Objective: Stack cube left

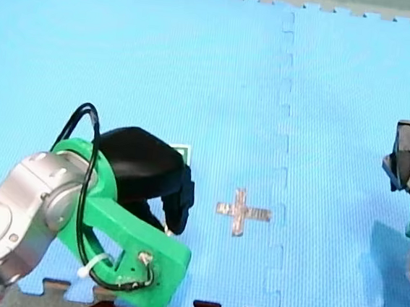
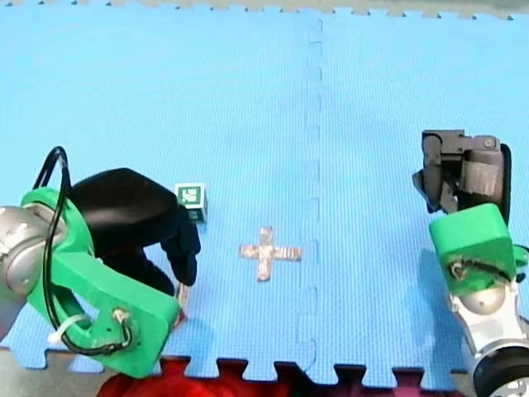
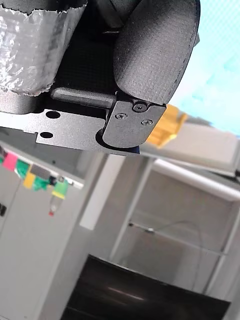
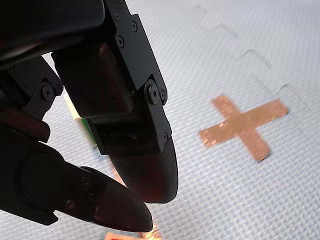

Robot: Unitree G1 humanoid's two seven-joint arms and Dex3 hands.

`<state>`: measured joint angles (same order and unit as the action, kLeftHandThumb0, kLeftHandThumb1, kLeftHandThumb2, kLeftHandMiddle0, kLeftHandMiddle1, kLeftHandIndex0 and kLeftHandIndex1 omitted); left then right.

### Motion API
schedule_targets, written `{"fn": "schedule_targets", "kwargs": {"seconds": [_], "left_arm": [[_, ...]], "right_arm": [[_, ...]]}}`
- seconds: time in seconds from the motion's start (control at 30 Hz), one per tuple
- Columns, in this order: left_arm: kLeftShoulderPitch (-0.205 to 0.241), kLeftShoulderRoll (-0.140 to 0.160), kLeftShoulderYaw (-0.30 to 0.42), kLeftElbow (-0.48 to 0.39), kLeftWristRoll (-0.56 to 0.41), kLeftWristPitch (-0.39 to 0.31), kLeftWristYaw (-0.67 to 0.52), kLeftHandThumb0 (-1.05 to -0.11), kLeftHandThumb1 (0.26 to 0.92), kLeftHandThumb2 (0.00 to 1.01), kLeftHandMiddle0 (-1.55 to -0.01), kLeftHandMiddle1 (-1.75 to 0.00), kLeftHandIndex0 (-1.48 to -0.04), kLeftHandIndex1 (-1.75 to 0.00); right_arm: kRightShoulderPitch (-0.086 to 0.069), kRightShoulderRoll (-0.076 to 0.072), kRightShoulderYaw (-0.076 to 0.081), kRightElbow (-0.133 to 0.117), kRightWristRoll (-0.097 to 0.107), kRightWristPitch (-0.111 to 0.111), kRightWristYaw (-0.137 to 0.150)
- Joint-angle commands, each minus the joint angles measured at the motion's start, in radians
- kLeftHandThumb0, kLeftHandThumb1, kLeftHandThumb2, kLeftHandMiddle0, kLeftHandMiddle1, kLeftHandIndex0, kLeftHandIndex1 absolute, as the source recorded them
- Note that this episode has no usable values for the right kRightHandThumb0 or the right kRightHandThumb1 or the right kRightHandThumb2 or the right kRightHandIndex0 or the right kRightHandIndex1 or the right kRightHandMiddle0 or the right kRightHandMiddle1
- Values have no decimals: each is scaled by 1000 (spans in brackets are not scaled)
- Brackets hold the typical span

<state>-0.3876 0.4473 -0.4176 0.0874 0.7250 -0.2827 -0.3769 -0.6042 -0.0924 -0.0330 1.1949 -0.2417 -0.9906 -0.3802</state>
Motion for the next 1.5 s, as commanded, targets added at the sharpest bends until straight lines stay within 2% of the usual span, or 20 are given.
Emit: {"fn": "schedule_targets", "kwargs": {"seconds": [0.0, 0.13, 0.23, 0.43, 0.9, 0.93, 0.97, 1.03, 1.07, 1.13, 1.23, 1.37, 1.47], "left_arm": [[44, 0, 55, 377, -5, -373, 541, -491, 808, 12, -949, -1746, -1252, -45], [60, -21, 77, 427, -27, -454, 643, -493, 807, 10, -954, -1746, -1253, -41], [65, -25, 87, 457, -11, -498, 749, -497, 806, 7, -959, -1746, -1261, -41], [55, -19, 70, 514, 34, -529, 884, -502, 806, 5, -973, -1746, -1272, -39], [-3, -4, 26, 619, 81, -615, 1046, -492, 813, 5, -978, -1746, -1268, -27], [-11, -2, 20, 629, 75, -630, 1033, -495, 814, 5, -978, -1746, -1215, -13], [-15, 2, 18, 638, 35, -634, 956, -576, 827, 9, -972, -1746, -1051, -5], [-14, 23, 19, 630, -84, -613, 737, -778, 859, 18, -946, -1746, -765, -1], [-12, 36, 20, 618, -131, -599, 648, -913, 896, 47, -932, -1746, -620, -2], [-5, 67, 23, 577, -205, -550, 498, -1007, 914, 86, -922, -1746, -528, -3], [5, 89, 34, 526, -246, -460, 374, -1044, 920, 115, -916, -1746, -498, -6], [14, 103, 43, 497, -226, -424, 345, -1048, 919, 103, -907, -1746, -418, 0], [35, 117, 57, 440, -219, -381, 311, -1048, 911, 72, -897, -1746, -399, 0]], "right_arm": [[-3, -8, -4, -5, 4, -11, -16], [-2, -7, -1, -9, -2, -13, -26], [-3, -5, 1, -11, -6, -13, -31], [-3, -1, 3, -10, -8, -15, -34], [2, 2, 0, -12, -17, -16, -44], [2, 1, -1, -12, -18, -16, -45], [3, 1, -1, -12, -18, -15, -47], [3, -1, 0, -12, -21, -12, -54], [2, -2, 2, -12, -24, -9, -59], [3, -5, 6, -13, -33, -2, -75], [4, -8, 9, -14, -40, 4, -88], [4, -8, 10, -15, -43, 5, -92], [3, -8, 11, -15, -43, 4, -94]]}}
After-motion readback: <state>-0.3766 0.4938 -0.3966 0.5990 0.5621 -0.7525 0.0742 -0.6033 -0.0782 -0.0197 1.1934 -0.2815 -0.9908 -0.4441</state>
